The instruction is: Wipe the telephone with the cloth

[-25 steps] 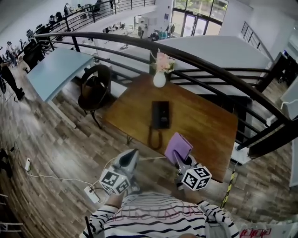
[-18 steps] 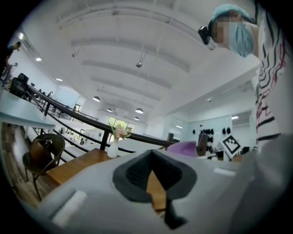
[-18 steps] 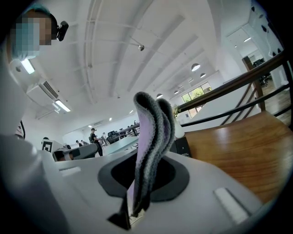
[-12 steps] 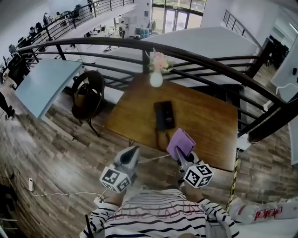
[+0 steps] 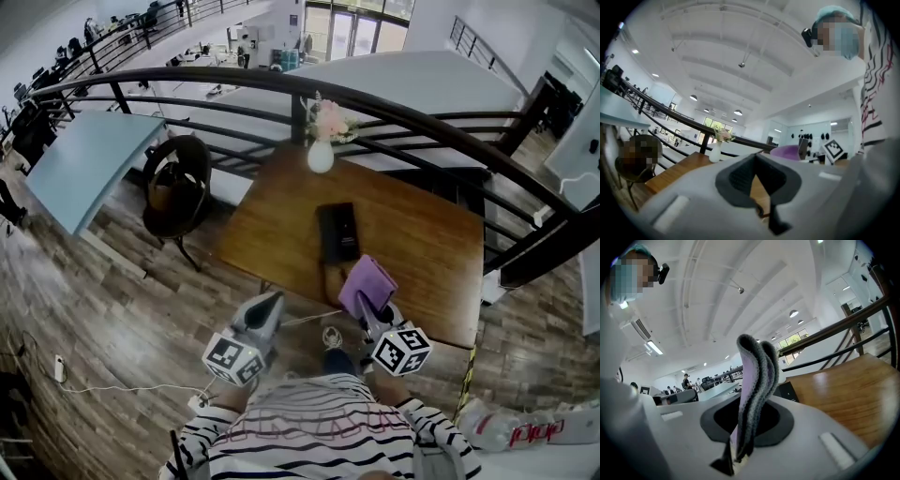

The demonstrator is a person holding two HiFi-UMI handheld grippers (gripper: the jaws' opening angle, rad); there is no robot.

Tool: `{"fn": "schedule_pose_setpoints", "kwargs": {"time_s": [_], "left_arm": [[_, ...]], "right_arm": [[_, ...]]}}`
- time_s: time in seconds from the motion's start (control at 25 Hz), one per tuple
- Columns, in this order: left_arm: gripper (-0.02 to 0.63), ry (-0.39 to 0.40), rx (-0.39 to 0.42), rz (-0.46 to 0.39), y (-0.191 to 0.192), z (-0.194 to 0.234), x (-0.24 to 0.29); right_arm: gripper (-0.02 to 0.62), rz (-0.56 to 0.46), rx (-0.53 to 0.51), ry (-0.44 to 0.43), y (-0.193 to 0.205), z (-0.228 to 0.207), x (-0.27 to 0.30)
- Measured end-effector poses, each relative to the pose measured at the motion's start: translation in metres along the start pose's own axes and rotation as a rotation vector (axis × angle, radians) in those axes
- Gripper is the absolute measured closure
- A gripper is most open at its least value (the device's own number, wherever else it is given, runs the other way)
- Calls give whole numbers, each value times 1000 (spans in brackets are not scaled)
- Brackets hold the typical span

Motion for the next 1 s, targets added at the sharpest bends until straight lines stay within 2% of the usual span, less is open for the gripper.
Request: {"fn": "schedule_pose_setpoints", "kwargs": {"time_s": [0.64,1.0], "left_arm": [[607,-130,3,-16,0,59,83],[607,-210,-8,-13,3,83,116]], "right_arm": [[545,114,-60,-110,-57,-49,109],[545,205,-110,-157,-71,-78,172]]}}
Point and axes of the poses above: the fingertips, and each gripper's own axes: x forward along the fingers, z to its left, y out of its underside, the point moved 1 cm from there along -x, backward along the fingers, and after that the axes turned 12 degrees about x, right-handed, at the moved point
